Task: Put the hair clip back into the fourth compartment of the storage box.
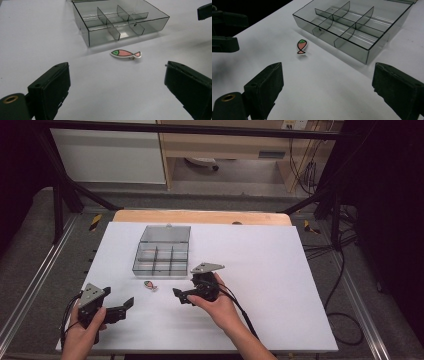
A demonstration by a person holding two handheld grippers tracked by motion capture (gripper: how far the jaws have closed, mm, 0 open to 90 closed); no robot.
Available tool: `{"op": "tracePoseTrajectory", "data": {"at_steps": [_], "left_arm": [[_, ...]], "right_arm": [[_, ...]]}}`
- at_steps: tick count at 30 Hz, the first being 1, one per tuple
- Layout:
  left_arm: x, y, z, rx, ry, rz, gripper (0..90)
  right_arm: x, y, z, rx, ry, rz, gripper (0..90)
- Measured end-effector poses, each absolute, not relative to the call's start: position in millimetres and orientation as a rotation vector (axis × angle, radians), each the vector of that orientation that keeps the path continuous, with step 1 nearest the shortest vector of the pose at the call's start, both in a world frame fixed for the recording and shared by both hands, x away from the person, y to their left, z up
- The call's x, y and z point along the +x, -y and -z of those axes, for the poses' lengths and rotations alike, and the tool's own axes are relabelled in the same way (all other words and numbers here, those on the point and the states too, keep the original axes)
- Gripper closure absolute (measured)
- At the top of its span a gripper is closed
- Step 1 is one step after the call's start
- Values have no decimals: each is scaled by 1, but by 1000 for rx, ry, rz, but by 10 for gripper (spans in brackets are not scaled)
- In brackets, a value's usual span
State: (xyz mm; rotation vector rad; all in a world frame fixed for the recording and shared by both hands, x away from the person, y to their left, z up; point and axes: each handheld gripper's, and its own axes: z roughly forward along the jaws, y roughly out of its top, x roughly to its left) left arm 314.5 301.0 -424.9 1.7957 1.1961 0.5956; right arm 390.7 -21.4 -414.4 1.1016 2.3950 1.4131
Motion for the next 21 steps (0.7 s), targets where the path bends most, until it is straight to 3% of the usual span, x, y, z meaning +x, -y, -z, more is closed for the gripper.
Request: {"op": "tracePoseTrajectory", "data": {"at_steps": [10,21], "left_arm": [[315,-303,426,1802,-1215,-597,65],[315,-302,426,1807,-1210,-591,65]], "right_arm": [[391,8,407,1075,-2376,-1425,167],[396,-3,400,1035,-2370,-1418,119]]}}
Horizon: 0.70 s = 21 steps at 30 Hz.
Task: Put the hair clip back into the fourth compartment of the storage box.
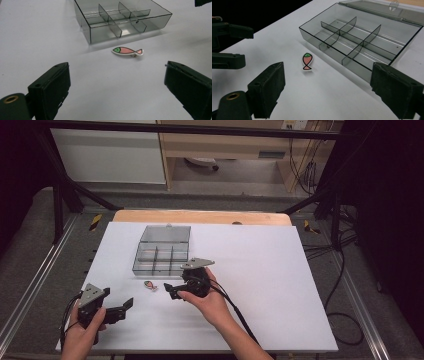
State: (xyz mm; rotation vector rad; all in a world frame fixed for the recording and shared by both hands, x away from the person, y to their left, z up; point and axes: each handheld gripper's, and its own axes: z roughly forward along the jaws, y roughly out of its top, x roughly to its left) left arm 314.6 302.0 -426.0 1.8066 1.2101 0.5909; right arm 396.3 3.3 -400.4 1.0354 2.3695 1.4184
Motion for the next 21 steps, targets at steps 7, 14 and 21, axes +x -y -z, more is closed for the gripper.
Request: {"op": "tracePoseTrajectory", "data": {"at_steps": [7,14,21], "left_arm": [[315,-302,426,1807,-1213,-592,65],[315,-303,426,1810,-1217,-592,65],[315,-304,426,1810,-1223,-592,65]], "right_arm": [[401,-11,396,1005,-2359,-1419,54],[406,-19,389,991,-2340,-1454,43],[413,-26,384,987,-2320,-1468,68]]}}
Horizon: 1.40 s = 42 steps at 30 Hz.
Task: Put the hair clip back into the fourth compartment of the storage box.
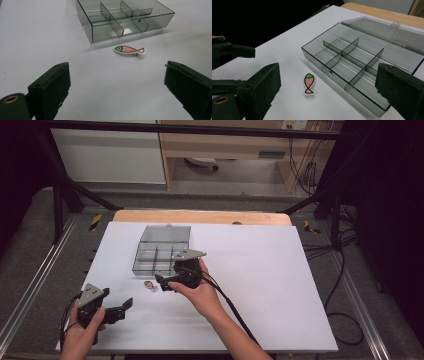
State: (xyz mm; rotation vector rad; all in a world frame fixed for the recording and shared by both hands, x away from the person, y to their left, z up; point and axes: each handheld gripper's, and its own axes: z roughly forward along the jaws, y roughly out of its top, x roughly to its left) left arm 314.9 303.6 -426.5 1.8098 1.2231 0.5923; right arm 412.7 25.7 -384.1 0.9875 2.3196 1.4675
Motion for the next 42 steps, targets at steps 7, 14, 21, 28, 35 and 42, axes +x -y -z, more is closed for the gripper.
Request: {"op": "tracePoseTrajectory", "data": {"at_steps": [7,14,21,28,35,42], "left_arm": [[315,-304,428,1816,-1237,-589,67],[315,-303,428,1812,-1239,-583,67],[315,-305,428,1805,-1248,-585,68],[315,-305,428,1811,-1253,-585,68],[315,-309,428,1794,-1273,-593,69],[315,-307,428,1801,-1263,-587,69]], "right_arm": [[415,-31,386,983,-2319,-1477,118],[417,-37,388,984,-2337,-1485,145],[421,-44,390,993,-2334,-1504,154],[422,-54,393,989,-2369,-1496,117],[418,-61,398,936,-2402,-1485,278],[418,-68,410,929,-2452,-1435,484]]}}
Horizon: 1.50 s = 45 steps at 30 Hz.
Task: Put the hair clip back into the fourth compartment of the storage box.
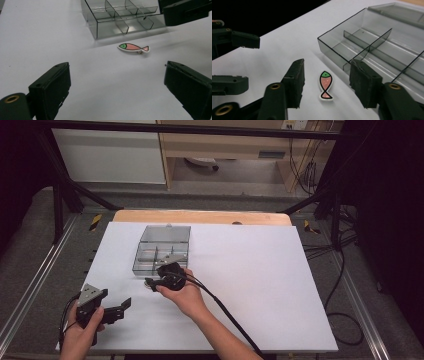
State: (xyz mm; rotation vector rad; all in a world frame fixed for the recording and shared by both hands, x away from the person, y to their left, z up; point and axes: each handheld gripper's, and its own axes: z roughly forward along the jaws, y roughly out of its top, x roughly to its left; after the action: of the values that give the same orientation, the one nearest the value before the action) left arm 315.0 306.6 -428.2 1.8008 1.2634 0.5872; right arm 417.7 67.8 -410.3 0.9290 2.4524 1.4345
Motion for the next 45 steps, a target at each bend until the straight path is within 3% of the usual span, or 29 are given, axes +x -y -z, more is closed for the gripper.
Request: {"op": "tracePoseTrajectory", "data": {"at_steps": [12,29,41,45], "left_arm": [[315,-305,428,1807,-1251,-585,70],[315,-303,428,1812,-1239,-578,73],[315,-304,427,1807,-1238,-578,73],[315,-303,427,1806,-1237,-575,72]], "right_arm": [[425,-81,441,940,-2490,-1358,666],[434,-91,461,995,-2524,-1369,696],[421,-105,460,786,-2539,-1232,828],[421,-105,459,764,-2555,-1226,834]]}}
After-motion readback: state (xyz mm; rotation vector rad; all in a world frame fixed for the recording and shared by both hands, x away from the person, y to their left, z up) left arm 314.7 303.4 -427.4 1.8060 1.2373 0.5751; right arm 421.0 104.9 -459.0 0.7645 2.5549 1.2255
